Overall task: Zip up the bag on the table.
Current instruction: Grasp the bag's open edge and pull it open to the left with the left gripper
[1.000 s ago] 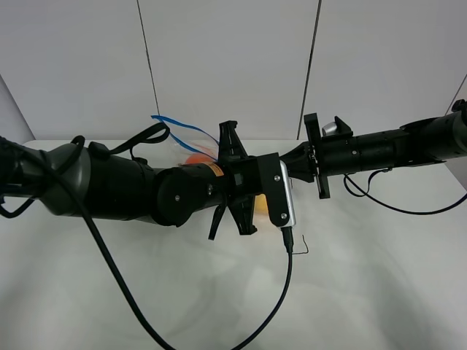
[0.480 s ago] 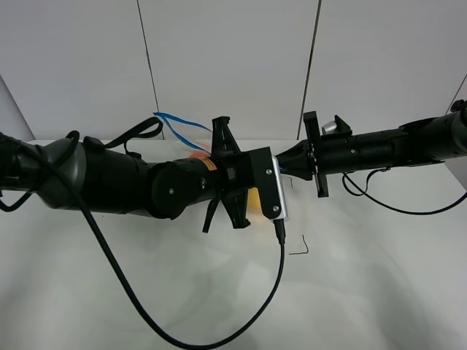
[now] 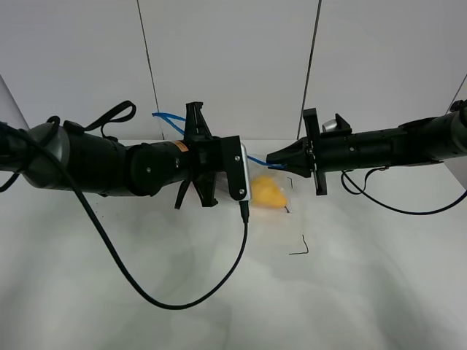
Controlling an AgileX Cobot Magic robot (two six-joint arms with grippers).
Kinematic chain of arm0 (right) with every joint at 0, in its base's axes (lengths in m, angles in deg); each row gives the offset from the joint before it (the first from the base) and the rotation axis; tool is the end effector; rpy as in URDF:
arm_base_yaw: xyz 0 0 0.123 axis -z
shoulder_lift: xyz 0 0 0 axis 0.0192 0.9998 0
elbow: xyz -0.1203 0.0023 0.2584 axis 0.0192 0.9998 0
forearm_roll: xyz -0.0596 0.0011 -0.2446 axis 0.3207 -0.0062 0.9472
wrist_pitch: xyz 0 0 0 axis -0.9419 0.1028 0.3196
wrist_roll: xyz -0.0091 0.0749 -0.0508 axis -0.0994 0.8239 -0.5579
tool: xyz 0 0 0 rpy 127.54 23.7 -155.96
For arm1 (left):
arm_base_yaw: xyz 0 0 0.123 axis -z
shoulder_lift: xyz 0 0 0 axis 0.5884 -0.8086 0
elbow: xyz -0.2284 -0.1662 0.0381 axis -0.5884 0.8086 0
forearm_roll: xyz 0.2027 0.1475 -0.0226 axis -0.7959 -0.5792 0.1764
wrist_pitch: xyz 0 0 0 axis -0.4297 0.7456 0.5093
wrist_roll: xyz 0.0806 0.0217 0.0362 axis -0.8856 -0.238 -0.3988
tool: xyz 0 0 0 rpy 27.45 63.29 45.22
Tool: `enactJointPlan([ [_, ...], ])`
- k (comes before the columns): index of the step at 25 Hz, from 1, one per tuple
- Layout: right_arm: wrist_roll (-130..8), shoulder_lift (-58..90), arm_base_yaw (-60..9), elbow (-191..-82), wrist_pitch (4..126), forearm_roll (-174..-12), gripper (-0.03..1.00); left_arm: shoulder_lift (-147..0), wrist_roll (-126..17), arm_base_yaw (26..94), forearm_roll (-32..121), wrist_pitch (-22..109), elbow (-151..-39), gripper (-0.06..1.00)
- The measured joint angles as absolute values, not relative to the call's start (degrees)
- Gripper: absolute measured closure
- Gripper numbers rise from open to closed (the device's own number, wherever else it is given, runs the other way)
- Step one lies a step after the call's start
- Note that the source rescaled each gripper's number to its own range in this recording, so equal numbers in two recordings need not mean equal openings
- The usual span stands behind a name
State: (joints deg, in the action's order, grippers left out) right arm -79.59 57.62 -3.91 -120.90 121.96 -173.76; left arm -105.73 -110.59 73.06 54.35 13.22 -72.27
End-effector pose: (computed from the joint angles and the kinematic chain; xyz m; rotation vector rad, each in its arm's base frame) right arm 0.3650 0.1013 0.1725 0.3135 2.4189 1.7786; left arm 0.3245 -0.2249 0.1978 1.4721 1.2620 0.5402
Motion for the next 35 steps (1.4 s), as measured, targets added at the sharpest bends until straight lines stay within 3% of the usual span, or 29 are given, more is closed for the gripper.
enactJointPlan([
  [23,-79.48,57.62,-3.91,-121.09,122.50,-173.77,0.97,-105.73,-113.60,58.86,54.15,10.64,-72.23,0.94],
  [35,-79.48,57.62,-3.96,-121.09,122.73,-172.97,0.97,-105.73,-116.53,55.08,54.21,10.46,-72.05,0.94],
])
